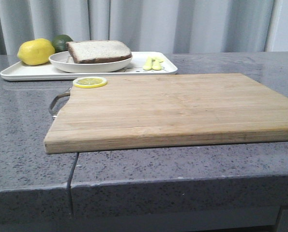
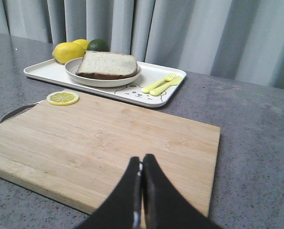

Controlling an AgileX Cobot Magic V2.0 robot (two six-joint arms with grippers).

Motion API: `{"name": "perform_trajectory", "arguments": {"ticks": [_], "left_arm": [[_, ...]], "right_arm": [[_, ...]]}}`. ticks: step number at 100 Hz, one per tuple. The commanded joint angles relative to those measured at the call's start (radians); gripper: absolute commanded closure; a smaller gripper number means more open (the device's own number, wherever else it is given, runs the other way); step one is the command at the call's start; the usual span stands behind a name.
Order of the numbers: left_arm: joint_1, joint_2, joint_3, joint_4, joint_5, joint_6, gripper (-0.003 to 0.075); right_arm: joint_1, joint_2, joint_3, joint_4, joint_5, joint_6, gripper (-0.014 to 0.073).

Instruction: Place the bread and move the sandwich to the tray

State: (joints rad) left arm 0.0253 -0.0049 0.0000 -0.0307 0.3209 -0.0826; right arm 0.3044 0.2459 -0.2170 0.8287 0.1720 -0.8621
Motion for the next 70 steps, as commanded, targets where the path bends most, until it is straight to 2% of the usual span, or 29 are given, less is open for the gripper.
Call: {"name": "perform_trajectory", "arguments": {"ticks": [1,70], "left_arm": [[-0.001,-0.031,0.017,0.0,-0.046,-0.009,0.074],[-0.018,-0.031,0.015,-0.014,-0.046,-0.009,0.074]], "right_arm": [[-0.005,0.008,-0.029,0.014,-0.051,-0.007,0.0655],[-0.005,0.008,-0.029,0.014,-0.051,-0.007,0.0655]]}}
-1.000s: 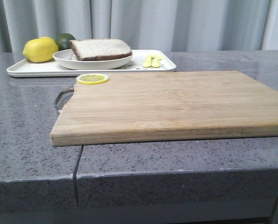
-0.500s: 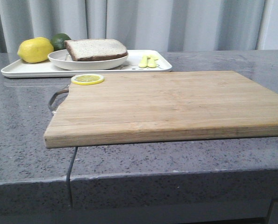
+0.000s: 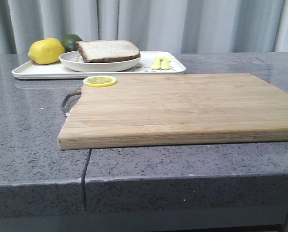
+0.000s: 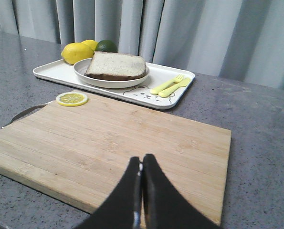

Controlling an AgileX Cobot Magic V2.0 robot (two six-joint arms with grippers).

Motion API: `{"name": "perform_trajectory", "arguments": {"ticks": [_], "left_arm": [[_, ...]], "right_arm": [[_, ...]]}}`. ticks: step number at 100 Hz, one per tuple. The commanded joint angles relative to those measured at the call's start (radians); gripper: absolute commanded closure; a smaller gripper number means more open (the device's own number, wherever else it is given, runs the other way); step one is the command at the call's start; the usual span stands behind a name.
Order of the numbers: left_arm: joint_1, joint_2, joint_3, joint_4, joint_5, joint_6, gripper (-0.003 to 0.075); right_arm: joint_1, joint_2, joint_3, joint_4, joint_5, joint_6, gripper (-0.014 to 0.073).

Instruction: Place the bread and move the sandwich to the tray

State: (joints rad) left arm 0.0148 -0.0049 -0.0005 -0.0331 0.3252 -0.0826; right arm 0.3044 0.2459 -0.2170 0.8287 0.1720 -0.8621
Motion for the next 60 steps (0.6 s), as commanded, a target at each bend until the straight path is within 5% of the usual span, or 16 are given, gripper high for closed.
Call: {"name": "perform_trajectory", "arguments": {"ticks": [1,60], "left_arm": [[-0.008,-0.031,0.016,-0.012,-0.05,-0.009,0.074],[-0.008,-0.031,0.016,-0.012,-0.05,-0.009,0.074]], "right_arm": [[-0.005,0.008,-0.029,0.014,-0.051,-0.007,0.0655],[-0.019,0.002,0.1,-0.038,-0.165,0.04,0.0655]]}}
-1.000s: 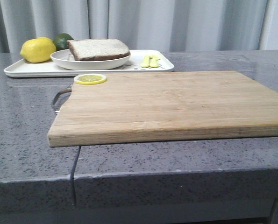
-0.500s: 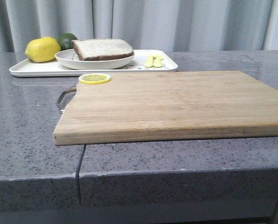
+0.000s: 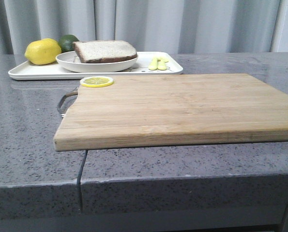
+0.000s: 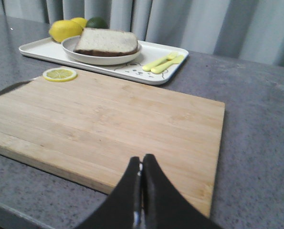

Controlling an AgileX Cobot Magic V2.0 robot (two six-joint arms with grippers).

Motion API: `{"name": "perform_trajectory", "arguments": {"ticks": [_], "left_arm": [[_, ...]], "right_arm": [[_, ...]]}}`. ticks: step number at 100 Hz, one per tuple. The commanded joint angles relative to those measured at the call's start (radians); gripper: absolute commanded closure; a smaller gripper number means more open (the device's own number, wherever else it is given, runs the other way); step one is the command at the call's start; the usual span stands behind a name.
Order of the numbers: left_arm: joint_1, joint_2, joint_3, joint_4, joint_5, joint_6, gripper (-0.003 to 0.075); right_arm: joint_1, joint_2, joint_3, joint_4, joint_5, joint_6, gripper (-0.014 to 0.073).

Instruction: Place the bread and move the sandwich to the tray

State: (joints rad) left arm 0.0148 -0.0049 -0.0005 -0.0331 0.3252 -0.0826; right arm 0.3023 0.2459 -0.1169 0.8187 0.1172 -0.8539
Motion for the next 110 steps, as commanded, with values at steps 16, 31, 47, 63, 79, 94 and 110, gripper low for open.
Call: {"name": "perform_trajectory", "arguments": {"ticks": [16,31,47,63,79,94,110], "left_arm": [[-0.008,-0.031,0.016,-0.012,-0.05,-0.009,0.074],[-0.008,-0.031,0.016,-0.012,-0.05,-0.009,0.074],[-0.008,-0.031,0.016,-0.012,-0.05,-0.009,0.074],[-0.008,-0.031,0.016,-0.012,-0.05,-0.009,0.074],[-0.008,-0.031,0.016,-0.012,-0.05,-0.009,0.074],[-0.008,-0.031,0.016,-0.012,-0.05,-0.009,0.074],[-0.008,-0.031,0.016,-0.012,-0.05,-0.009,0.074]], "right_arm": [[-0.075,-0.063,0.047,-0.308,-0.123,0.348,0.0655],[-0.184,-0.143,0.101,-0.687,-0.124,0.802,0.0655],[-0.272,-0.217,0.148,-0.924,-0.107,1.1,0.0655],[-0.292,-0.279,0.148,-0.985,-0.095,1.116,0.0655],[-0.291,-0.278,0.148,-0.986,0.018,1.114,0.0655],[-0.291,-0.278,0.148,-0.986,0.135,1.114,0.0655],[-0.291,-0.278,0.148,-0.986,0.221,1.111,0.0655]]}}
